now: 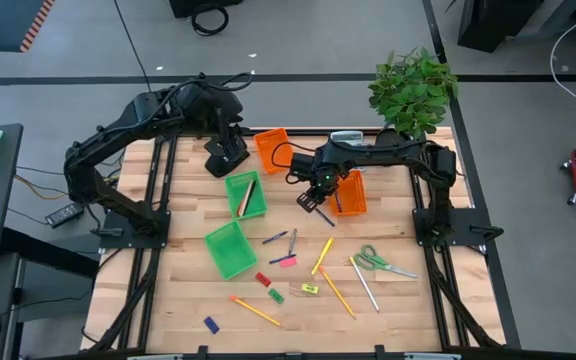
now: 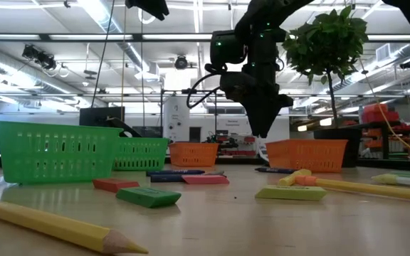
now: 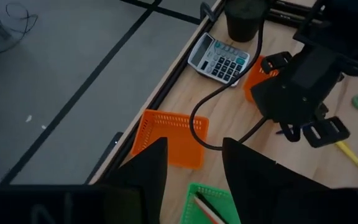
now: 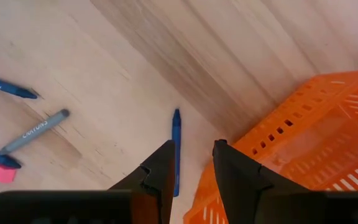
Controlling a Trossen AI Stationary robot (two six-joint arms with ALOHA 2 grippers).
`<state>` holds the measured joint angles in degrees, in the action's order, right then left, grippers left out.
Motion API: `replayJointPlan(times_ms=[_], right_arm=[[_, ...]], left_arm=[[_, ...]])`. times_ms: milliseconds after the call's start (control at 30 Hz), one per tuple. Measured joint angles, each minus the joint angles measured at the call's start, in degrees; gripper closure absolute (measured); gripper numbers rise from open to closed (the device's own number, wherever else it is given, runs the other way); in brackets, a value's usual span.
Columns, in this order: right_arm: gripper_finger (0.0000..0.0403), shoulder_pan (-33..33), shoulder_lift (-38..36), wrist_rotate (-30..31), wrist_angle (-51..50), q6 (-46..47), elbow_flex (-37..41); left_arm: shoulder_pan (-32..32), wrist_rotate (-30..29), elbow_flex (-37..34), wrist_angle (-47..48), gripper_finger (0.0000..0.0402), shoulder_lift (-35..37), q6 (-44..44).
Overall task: Sort crayons/erasers/pens/pencils in bins
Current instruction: Put the yellow pen into the top green bin
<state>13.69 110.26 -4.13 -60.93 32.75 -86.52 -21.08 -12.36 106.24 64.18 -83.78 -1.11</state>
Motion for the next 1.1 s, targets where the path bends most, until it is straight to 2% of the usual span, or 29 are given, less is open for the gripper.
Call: replayJointPlan(times_ms=[167, 400, 467, 600, 700, 867, 1100], right_arm=[[0.0288, 0.02, 0.0, -0.01, 3.6, -0.12, 0.0], [0.0288, -0.07, 0.0, -0.01, 10.54, 0.16, 0.0], [0.0288, -0.09, 0.0, -0.01, 10.78, -2.39, 0.0], [0.0288, -0.33, 0.0, -0.01, 10.81, -13.31, 0.0], [0.0288, -0.63, 0.0, -0.02, 10.89, -15.56, 0.0], [0.0288, 0.05, 0.0, -0.72, 5.37, -7.71, 0.0], [0.0288, 1.4, -0.02, 2.03, -3.7, -8.94, 0.51]], left_arm=[[-0.02, 0.74, 0.0, -0.61, 0.0239, -0.27, -1.47], [-0.39, 2.39, 0.0, 0.28, 0.0239, -0.27, 1.68], [-0.85, 4.15, 0.0, 0.56, 0.0239, -0.22, 1.75], [-1.75, 8.97, 0.0, -0.07, 0.0239, -0.22, 3.6], [-2.23, 12.41, 0.0, -3.24, 0.0239, -0.22, 6.12], [-2.27, 13.51, 0.0, -5.66, 0.0239, -0.22, 9.06], [-1.85, 13.51, 0.0, -5.7, 0.0239, -0.22, 8.21]])
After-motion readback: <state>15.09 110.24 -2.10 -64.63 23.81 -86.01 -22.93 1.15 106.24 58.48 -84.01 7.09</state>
